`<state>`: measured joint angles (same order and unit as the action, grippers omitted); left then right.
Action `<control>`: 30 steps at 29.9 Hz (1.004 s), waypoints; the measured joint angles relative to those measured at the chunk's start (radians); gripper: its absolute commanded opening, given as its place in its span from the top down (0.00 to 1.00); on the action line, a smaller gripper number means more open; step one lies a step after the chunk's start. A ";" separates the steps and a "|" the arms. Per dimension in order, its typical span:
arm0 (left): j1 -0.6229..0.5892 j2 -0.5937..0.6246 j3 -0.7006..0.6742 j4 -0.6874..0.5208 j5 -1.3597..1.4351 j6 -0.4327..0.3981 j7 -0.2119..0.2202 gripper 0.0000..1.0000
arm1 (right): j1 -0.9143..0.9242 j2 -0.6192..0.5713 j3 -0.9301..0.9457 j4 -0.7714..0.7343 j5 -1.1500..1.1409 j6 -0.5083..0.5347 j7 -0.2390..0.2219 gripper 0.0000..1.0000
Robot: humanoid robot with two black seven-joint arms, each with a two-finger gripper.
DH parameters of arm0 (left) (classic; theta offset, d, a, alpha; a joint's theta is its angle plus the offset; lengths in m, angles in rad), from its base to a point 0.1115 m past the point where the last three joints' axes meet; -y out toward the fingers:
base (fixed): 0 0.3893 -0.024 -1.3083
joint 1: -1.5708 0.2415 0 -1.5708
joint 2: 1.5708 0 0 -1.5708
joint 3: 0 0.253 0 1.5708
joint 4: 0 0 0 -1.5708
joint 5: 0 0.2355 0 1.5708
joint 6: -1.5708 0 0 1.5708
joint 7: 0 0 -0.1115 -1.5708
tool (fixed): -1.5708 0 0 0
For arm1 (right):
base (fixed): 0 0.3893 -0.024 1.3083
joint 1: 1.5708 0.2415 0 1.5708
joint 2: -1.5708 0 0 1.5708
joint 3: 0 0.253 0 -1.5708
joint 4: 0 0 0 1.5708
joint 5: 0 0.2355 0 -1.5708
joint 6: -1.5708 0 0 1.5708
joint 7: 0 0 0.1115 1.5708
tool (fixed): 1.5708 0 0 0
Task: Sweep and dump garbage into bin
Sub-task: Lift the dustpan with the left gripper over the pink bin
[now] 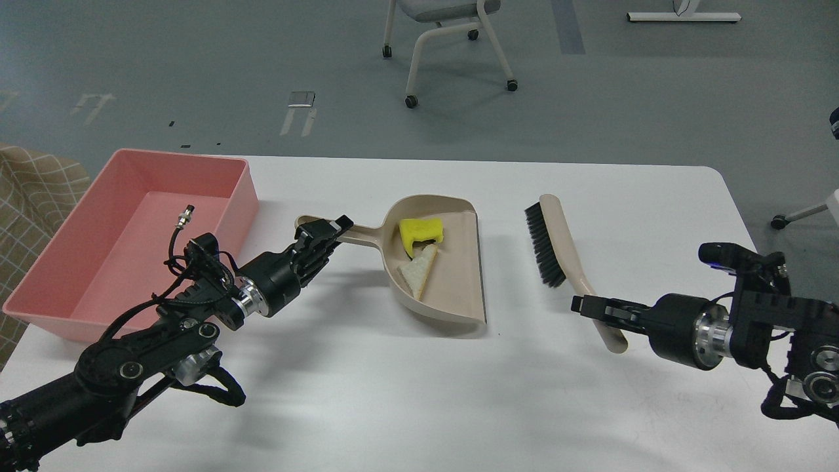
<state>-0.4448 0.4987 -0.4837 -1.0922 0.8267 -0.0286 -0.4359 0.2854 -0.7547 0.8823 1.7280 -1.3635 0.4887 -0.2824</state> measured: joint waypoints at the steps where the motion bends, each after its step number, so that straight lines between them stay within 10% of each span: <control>1: 0.000 0.000 -0.003 0.000 -0.013 -0.004 0.000 0.82 | 0.000 -0.020 0.000 0.002 0.000 0.000 0.000 1.00; 30: 0.008 0.263 -0.143 -0.256 -0.146 -0.044 -0.032 0.81 | -0.091 -0.242 -0.001 -0.013 -0.071 0.000 -0.026 1.00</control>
<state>-0.4366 0.7612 -0.6262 -1.3480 0.6806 -0.0726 -0.4674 0.1949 -0.9970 0.8813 1.7154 -1.4342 0.4887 -0.3084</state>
